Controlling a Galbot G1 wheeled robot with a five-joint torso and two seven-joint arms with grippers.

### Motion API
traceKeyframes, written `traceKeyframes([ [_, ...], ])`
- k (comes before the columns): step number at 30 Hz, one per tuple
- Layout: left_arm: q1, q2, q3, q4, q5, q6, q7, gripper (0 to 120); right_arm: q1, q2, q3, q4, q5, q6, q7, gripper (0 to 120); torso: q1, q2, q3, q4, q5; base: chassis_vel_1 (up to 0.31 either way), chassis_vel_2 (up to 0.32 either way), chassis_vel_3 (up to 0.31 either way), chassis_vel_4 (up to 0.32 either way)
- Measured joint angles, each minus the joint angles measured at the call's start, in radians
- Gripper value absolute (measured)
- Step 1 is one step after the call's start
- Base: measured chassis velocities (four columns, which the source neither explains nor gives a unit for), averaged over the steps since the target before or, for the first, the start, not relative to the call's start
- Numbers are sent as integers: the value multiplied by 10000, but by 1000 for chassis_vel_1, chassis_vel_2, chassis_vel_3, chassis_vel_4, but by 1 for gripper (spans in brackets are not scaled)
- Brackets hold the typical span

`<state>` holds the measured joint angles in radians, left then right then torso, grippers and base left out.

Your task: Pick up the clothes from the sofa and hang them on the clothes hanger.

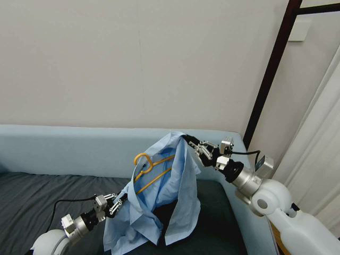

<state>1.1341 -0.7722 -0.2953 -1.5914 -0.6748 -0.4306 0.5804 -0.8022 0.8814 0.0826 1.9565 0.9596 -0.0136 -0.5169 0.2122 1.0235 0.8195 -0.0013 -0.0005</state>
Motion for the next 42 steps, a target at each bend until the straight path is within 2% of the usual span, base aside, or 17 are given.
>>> traceKeyframes([
  [11,-433,915,3,-815,-934,216,-128,7,-85,74,-1133,-451,-1600,315,-775,0,0,0,0,2,-2,0,0,0,0],
  [16,-580,1942,29,-1380,-1406,388,-143,7,-84,62,-1460,-532,-2312,499,-1097,0,0,0,0,1,-2,0,0,0,0],
  [24,-431,2960,16,-2049,-1669,510,-125,7,-77,50,-1569,-310,-2221,688,-978,0,0,0,0,0,0,0,0,0,0],
  [27,-96,3374,-10,-2319,-1644,514,52,7,-10,132,-1206,-48,-1163,784,-808,12,0,0,0,1,0,0,0,0,0],
  [28,-96,3374,-10,-2319,-1644,514,52,7,-10,132,-1206,-48,-1163,784,-808,12,0,0,0,1,0,0,0,0,0],
  [31,19,3718,-46,-2431,-1634,465,166,7,15,-92,-793,70,378,1140,-2565,25,0,0,0,3,-2,0,0,0,0],
  [32,19,3718,-46,-2431,-1634,465,166,7,15,-92,-793,70,378,1140,-2565,25,0,0,0,3,-2,0,0,0,0],
  [34,-41,3801,-65,-2447,-1680,457,165,7,-12,-236,-672,78,602,1141,-3426,30,0,0,0,3,-2,0,0,0,0],
  [35,-81,3845,-76,-2461,-1722,456,163,7,-36,-312,-621,80,669,1134,-3822,38,0,0,0,3,-2,0,0,0,0],
  [37,-118,3881,-86,-2472,-1762,457,159,7,-62,-378,-580,80,704,1127,-4148,38,0,0,0,2,-2,0,0,0,0],
  [38,-136,3900,-92,-2477,-1784,456,158,7,-68,-397,-571,80,712,1125,-4229,43,0,0,0,1,-2,0,0,0,0],
  [39,-284,4067,-146,-2516,-1986,464,125,7,-181,-659,-443,80,792,1041,-5357,55,0,0,0,-4,0,0,0,0,0],
  [41,-410,4380,-266,-2531,-2215,473,139,7,-198,-878,-167,74,858,954,-5696,64,0,-1,0,-5,3,0,0,0,0],
  [42,-410,4380,-266,-2531,-2215,473,139,7,-198,-878,-167,74,858,954,-5696,64,0,-1,0,-5,3,0,0,0,0],
])
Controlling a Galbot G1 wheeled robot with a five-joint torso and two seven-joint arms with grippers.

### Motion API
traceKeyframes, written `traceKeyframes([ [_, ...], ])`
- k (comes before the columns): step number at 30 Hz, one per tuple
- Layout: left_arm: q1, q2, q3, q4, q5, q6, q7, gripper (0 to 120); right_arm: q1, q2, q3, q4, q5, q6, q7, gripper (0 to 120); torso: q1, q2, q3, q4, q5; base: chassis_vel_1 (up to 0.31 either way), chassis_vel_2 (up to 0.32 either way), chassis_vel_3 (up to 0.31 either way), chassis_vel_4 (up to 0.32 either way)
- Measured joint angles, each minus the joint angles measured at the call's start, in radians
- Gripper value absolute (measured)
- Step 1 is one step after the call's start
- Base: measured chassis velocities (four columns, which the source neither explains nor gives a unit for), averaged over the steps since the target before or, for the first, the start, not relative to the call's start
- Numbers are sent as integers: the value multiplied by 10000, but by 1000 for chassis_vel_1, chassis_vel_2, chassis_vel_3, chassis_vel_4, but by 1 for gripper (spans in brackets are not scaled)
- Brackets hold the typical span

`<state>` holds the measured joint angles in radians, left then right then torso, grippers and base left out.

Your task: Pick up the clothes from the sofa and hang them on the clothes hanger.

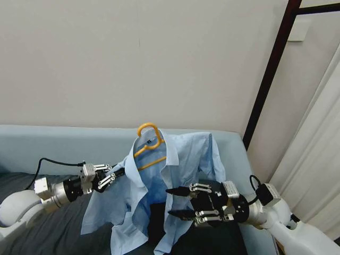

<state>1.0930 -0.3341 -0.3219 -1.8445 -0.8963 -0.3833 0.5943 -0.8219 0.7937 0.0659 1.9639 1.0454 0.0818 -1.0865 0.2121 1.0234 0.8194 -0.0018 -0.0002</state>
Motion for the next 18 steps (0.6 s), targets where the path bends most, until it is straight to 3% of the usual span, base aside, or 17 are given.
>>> traceKeyframes([
  [2,30,311,-170,66,-147,-127,338,7,422,-219,398,188,-35,-167,2597,73,0,0,0,9,-3,0,0,0,0],
  [3,30,311,-170,66,-147,-127,338,7,422,-219,398,188,-35,-167,2597,73,0,0,0,9,-3,0,0,0,0],
  [5,31,568,-299,184,-215,-224,815,7,996,-700,534,479,-160,-451,5113,84,1,0,0,6,-8,0,0,0,0],
  [6,2,691,-346,210,-232,-230,1033,7,1252,-890,525,517,-210,-612,5550,88,1,0,0,4,-4,0,0,0,0],
  [13,-244,1222,-437,329,-332,-239,1645,7,2258,-1696,40,390,-534,-1200,5672,100,1,0,1,5,-3,0,0,0,0],
  [18,-608,1572,-441,494,-529,-241,2013,7,3417,-2124,-698,-173,-836,-2274,4432,100,1,0,0,6,0,0,0,0,0],
])
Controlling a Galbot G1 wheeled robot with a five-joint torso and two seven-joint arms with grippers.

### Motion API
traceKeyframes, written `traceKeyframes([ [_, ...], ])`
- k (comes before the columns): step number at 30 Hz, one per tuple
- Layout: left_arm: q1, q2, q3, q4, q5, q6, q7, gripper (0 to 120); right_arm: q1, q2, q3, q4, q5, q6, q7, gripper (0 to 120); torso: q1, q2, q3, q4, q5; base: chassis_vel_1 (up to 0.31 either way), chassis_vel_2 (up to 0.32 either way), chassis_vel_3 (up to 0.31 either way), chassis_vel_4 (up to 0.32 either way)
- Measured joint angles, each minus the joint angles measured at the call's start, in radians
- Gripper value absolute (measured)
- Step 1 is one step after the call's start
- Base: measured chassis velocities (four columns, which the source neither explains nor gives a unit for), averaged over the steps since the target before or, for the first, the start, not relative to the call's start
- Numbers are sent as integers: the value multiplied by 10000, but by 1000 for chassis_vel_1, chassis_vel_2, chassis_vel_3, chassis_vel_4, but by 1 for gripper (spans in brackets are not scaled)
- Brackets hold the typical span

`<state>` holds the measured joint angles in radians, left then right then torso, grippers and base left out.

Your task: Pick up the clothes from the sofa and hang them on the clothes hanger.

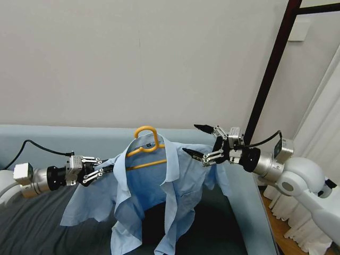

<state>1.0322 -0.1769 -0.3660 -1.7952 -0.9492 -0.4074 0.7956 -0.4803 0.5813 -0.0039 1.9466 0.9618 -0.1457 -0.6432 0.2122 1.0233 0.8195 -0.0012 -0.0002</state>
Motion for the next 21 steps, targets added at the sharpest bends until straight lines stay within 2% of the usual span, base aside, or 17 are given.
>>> traceKeyframes([
  [5,-59,2,21,-9,28,-12,185,7,1114,-242,-902,-523,-283,-641,-638,100,0,0,0,0,-3,0,0,0,0],
  [13,45,-332,186,-62,587,-25,486,7,1664,-237,-1573,-780,-897,-1037,-1290,97,0,0,0,0,-5,0,0,0,0],
  [16,69,-457,226,-81,769,-45,519,7,1671,-230,-1690,-801,-1152,-1185,-1698,91,0,0,0,0,-4,0,0,0,0],
  [20,67,-547,258,-114,872,-51,519,7,1662,-213,-1797,-832,-1525,-1341,-2239,72,1,0,0,-1,-3,0,0,0,0],
  [21,67,-547,258,-114,872,-51,519,7,1662,-213,-1797,-832,-1525,-1341,-2239,72,1,0,0,-1,-3,0,0,0,0],
])
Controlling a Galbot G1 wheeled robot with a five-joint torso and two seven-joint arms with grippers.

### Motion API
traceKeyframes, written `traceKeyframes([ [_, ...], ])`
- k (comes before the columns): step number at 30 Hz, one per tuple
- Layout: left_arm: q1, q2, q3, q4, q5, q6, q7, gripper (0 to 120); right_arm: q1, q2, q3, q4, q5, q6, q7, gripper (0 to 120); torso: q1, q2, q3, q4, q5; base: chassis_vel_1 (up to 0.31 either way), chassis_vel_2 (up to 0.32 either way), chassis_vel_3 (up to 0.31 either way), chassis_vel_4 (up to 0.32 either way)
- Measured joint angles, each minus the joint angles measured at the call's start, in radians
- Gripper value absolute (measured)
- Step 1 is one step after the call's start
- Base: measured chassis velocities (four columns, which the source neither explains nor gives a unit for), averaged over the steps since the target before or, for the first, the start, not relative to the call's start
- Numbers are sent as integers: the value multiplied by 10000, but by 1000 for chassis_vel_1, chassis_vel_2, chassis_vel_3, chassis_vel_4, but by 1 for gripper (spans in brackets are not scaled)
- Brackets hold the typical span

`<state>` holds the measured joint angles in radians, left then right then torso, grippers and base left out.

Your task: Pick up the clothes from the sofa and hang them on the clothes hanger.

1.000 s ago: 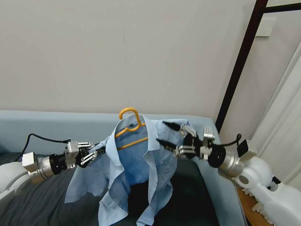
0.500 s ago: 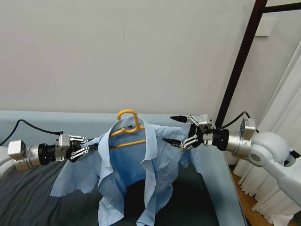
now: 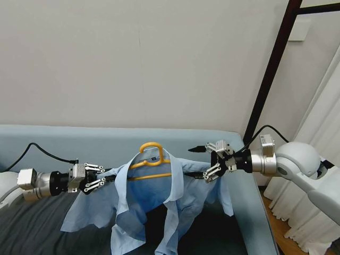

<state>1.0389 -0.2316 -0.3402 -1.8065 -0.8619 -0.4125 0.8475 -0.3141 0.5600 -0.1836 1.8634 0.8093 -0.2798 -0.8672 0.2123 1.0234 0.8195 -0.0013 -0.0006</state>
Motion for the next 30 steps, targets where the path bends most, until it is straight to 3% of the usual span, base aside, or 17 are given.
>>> traceKeyframes([
  [5,41,-75,4,-144,198,-19,-5,7,-10,31,-25,-87,-80,-117,-742,51,-1,0,0,0,0,0,0,0,0],
  [8,59,-87,4,-159,227,-30,-7,7,-10,26,-13,-108,-80,-121,-906,47,0,0,0,0,0,0,0,0,0],
  [10,92,-116,3,-184,321,-64,-9,7,-29,9,49,-135,-46,-137,-1276,34,-1,1,0,0,0,0,0,0,0],
  [18,126,-124,-14,-316,372,-66,-58,7,-309,5,280,-139,-18,-147,-1636,8,0,2,0,0,0,0,0,0,0],
  [24,180,-152,-42,-387,379,-52,-151,7,-564,-8,472,-29,75,-124,-1438,8,-1,1,0,0,1,0,0,0,0],
  [30,321,-350,2,-439,273,-451,-1106,12,-755,-57,756,187,657,-93,-870,8,-1,2,0,0,0,0,0,0,0],
])
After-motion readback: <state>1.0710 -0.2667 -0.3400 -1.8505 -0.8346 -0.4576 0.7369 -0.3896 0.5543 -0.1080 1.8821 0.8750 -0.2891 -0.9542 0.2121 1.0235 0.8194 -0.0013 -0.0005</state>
